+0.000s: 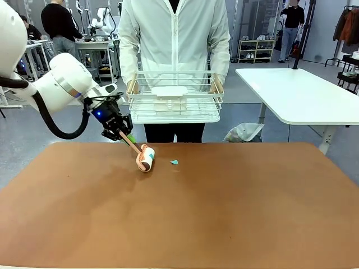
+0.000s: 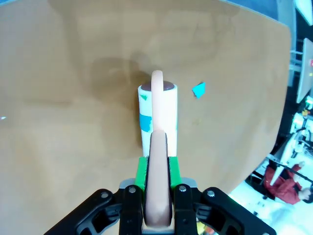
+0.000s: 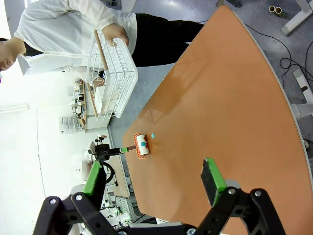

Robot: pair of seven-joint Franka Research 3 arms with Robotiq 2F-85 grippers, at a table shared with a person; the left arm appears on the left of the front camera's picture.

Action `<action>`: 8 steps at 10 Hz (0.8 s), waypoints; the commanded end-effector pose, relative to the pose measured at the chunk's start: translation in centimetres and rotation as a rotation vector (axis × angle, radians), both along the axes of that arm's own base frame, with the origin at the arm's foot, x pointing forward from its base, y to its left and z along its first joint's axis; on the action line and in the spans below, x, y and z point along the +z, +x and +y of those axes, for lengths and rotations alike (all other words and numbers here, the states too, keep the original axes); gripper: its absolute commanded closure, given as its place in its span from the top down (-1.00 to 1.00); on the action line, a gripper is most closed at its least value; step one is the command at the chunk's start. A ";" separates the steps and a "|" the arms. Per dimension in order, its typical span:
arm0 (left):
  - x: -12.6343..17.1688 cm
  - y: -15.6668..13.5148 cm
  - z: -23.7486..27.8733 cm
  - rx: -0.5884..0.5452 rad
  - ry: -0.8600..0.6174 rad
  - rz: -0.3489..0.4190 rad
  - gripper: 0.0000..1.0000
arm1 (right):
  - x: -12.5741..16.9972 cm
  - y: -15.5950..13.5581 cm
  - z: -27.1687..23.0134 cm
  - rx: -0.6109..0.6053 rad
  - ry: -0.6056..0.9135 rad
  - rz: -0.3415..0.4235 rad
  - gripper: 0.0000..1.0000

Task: Clean the table.
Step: Clean the table with the Lint Roller when the human lifts the Dish drying rack.

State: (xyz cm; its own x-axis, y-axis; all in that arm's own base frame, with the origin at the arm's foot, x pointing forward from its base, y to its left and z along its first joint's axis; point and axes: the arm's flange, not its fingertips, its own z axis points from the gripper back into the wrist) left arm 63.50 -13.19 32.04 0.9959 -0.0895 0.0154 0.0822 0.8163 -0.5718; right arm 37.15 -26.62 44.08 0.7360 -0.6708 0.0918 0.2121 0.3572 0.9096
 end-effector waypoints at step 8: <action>-1.8 0.2 -19.2 -0.027 -0.042 0.022 -0.59 | 0.2 0.0 0.0 -0.001 0.006 -0.022 1.00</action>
State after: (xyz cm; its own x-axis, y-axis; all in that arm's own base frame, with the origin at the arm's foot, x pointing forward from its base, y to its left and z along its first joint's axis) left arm 63.06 -31.00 31.33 0.9939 -0.1089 0.0177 0.0960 0.7743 -0.6255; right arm 37.15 -26.61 44.08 0.7364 -0.6703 0.0914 0.2120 0.3570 0.9097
